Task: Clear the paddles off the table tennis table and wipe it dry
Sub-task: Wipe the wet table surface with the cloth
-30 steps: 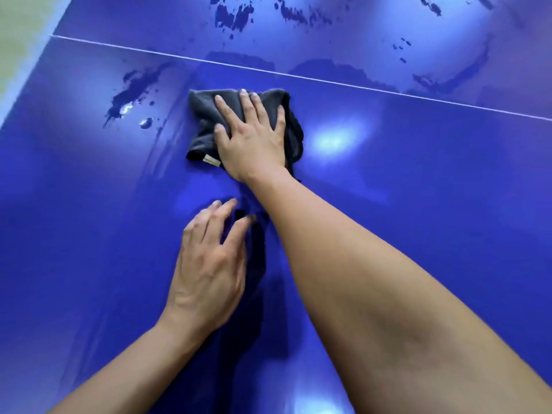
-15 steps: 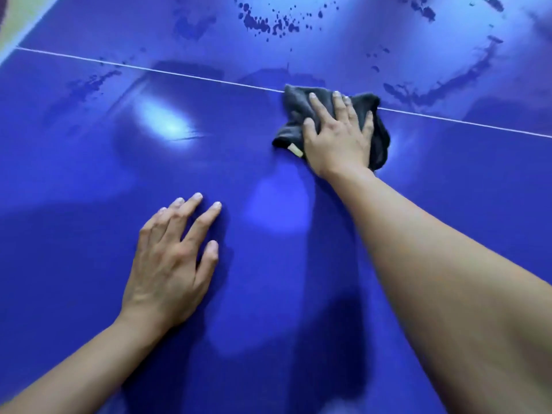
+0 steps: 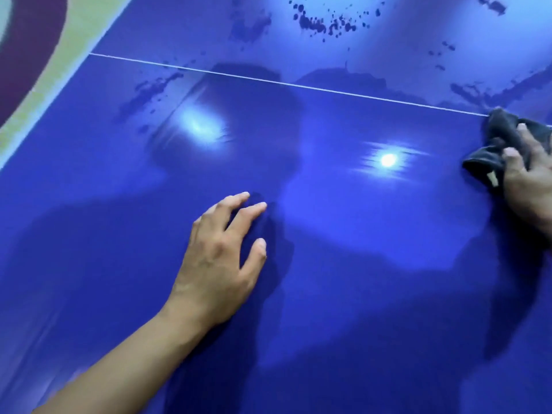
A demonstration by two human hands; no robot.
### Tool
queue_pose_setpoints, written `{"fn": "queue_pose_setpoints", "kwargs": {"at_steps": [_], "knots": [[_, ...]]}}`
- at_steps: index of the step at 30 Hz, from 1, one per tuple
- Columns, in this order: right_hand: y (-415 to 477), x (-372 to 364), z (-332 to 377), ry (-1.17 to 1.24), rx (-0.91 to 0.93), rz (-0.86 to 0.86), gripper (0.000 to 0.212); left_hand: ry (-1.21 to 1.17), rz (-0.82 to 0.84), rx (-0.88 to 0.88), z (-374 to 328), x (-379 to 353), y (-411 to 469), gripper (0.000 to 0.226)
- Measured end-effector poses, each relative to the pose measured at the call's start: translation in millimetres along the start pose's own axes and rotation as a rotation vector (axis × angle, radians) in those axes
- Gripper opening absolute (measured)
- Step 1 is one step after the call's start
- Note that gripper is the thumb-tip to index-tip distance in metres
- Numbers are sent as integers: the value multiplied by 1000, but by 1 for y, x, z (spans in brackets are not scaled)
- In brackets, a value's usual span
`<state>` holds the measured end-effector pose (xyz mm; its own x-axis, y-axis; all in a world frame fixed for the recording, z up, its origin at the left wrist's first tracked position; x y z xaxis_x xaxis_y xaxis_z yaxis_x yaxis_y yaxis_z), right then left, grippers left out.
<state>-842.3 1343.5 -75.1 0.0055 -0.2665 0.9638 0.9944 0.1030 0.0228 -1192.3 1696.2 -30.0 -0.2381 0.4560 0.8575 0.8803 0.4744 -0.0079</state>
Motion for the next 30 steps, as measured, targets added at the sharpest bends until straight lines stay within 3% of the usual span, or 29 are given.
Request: {"fn": "queue_pose_setpoints", "kwargs": {"at_steps": [2,5,15,18,24,30], "knots": [[2,-15,7,-41,-2,9,69,116,-51,-21,21,10,-1,54],[-16,-13,79,-79,32,-45,63,191,-112,24,63,27,0,54],[-85,-86,399,-68,464,83,58,124,-103,-51,104,44,-5,52],[-124,-98,457,-30,620,143,58,111,-100,-56,105,44,-5,53],[-159,-90,450,73,919,279,51,155,-61,-74,111,45,-4,56],[-176,-70,366,74,887,218,50,213,-101,-116,74,31,-24,58]]}}
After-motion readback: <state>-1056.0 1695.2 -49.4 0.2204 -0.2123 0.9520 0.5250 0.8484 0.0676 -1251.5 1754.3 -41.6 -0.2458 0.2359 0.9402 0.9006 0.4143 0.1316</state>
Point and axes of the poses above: each hand's wrist, its own y-axis towards the middle knuckle, its own x-axis out of the back of the hand, z = x × y, the point moved 4 cm from there along y, towards the middle knuckle, and after that the axes turned 6 degrees about x, right-handed, at the moved point
